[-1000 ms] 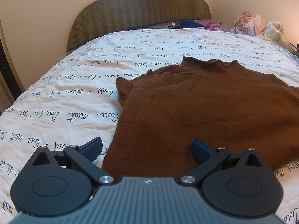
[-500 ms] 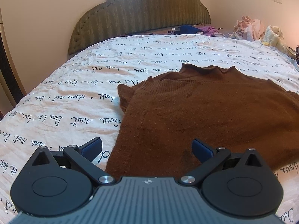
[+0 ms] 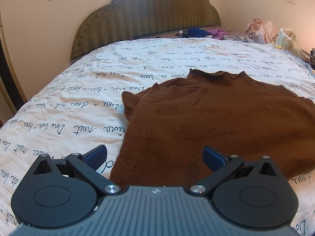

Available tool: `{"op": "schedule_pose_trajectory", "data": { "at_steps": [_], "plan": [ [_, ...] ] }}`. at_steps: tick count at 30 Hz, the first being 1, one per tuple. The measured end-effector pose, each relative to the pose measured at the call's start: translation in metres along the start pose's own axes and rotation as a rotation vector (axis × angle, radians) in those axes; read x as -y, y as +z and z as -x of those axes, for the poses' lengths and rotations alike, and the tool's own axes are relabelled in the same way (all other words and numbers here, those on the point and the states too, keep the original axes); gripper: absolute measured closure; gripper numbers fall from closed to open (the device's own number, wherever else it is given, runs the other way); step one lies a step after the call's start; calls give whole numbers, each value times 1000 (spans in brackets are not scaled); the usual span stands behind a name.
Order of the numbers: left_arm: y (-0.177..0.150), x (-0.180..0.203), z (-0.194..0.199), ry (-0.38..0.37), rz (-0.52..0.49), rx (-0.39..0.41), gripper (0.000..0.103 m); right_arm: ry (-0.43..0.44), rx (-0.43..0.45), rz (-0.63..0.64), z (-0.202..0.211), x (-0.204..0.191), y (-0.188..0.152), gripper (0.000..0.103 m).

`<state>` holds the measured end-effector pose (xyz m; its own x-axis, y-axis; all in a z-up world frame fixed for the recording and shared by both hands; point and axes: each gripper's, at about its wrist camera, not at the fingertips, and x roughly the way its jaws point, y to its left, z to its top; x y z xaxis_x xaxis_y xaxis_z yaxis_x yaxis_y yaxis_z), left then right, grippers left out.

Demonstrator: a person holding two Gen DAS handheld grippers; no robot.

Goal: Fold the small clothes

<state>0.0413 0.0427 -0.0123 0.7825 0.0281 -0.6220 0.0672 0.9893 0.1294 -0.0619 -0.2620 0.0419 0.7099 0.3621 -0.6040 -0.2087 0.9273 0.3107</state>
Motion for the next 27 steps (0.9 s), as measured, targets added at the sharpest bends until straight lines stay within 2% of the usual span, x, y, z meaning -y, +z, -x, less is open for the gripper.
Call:
{"op": "schedule_pose_trajectory", "data": {
  "at_steps": [2, 6, 10, 12, 18, 27],
  "plan": [
    [0, -1, -1, 2, 1, -3, 0, -32, -8, 6, -20, -5, 1, 15],
    [-1, -3, -4, 3, 6, -14, 0, -150, -12, 34, -56, -7, 5, 14],
    [-3, -6, -6, 5, 10, -23, 0, -195, -95, -30, -85, 10, -3, 15],
    [-3, -7, -7, 7, 11, -26, 0, -217, -90, -47, -85, 14, -7, 15],
    [-1, -6, -6, 4, 18, -22, 0, -182, -6, -24, -65, -5, 1, 14],
    [-1, -6, -6, 6, 21, -24, 0, -181, 15, -42, -75, -18, 6, 14]
  ]
}}
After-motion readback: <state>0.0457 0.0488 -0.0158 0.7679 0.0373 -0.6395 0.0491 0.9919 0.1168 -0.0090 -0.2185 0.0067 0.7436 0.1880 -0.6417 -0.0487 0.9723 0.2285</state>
